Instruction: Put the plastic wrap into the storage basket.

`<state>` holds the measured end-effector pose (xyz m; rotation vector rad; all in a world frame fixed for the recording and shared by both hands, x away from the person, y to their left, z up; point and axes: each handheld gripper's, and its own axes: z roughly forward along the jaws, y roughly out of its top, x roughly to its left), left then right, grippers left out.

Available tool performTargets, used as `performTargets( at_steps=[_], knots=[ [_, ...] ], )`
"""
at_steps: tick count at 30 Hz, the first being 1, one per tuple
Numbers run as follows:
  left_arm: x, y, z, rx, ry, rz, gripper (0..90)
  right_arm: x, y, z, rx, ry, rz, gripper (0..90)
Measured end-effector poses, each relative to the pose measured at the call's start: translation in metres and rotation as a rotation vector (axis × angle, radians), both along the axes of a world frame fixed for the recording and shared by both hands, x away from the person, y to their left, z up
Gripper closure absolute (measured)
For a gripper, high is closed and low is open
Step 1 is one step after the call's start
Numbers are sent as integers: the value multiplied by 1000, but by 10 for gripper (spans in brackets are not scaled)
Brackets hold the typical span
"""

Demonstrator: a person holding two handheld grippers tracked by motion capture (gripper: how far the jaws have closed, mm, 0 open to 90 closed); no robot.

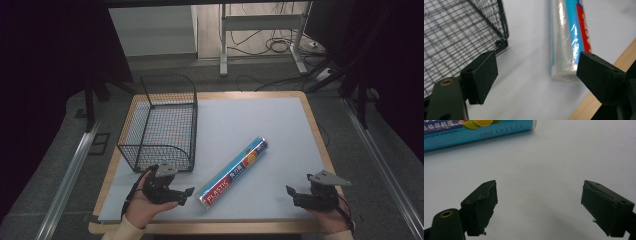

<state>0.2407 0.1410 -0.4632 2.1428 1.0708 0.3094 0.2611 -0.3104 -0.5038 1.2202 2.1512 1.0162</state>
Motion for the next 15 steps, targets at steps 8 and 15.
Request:
performTargets(
  at_steps=[8, 15],
  knots=[
    [4, -15, 8, 9, -10, -37, 175, 0, 1, -1, -7, 9, 2, 141],
    [10, -25, 11, 29, -2, -64, 175, 0, 2, -2, -10, 14, 6, 141]
  ],
)
